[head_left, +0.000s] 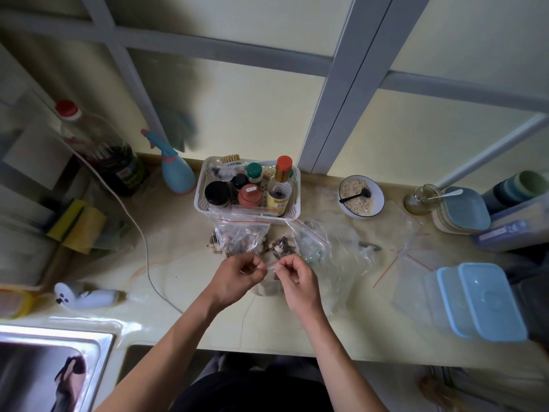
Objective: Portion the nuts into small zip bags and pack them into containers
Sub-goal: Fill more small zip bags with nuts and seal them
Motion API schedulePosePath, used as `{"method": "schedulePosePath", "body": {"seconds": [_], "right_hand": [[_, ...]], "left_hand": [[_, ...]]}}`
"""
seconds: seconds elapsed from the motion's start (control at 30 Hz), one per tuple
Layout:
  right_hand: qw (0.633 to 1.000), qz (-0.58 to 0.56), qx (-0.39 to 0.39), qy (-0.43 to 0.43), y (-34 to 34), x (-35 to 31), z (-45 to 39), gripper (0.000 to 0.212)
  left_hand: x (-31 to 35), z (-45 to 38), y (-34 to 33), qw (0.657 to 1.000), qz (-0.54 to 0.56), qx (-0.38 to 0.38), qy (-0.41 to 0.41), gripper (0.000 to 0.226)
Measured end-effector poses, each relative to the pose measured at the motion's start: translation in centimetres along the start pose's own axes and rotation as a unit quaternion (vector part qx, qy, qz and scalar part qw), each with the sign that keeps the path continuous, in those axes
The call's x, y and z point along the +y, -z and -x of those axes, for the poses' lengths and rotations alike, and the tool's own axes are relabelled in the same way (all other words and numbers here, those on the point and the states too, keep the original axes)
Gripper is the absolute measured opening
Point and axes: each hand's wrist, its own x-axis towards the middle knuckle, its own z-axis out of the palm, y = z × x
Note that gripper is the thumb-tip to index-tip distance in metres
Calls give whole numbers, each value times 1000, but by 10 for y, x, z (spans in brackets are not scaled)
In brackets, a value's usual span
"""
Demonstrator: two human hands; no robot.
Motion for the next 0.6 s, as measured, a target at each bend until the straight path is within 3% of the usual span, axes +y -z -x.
{"method": "schedulePosePath", "body": {"seconds": [0.2, 0.6], "right_hand": [[998, 1, -59, 0, 3, 1, -2, 6], [997, 14, -75, 19, 6, 5, 0, 11]], "left_hand": [[1, 3, -1, 999, 41, -1, 2, 12], [-5, -1, 3, 998, -32, -36, -38, 11]]}}
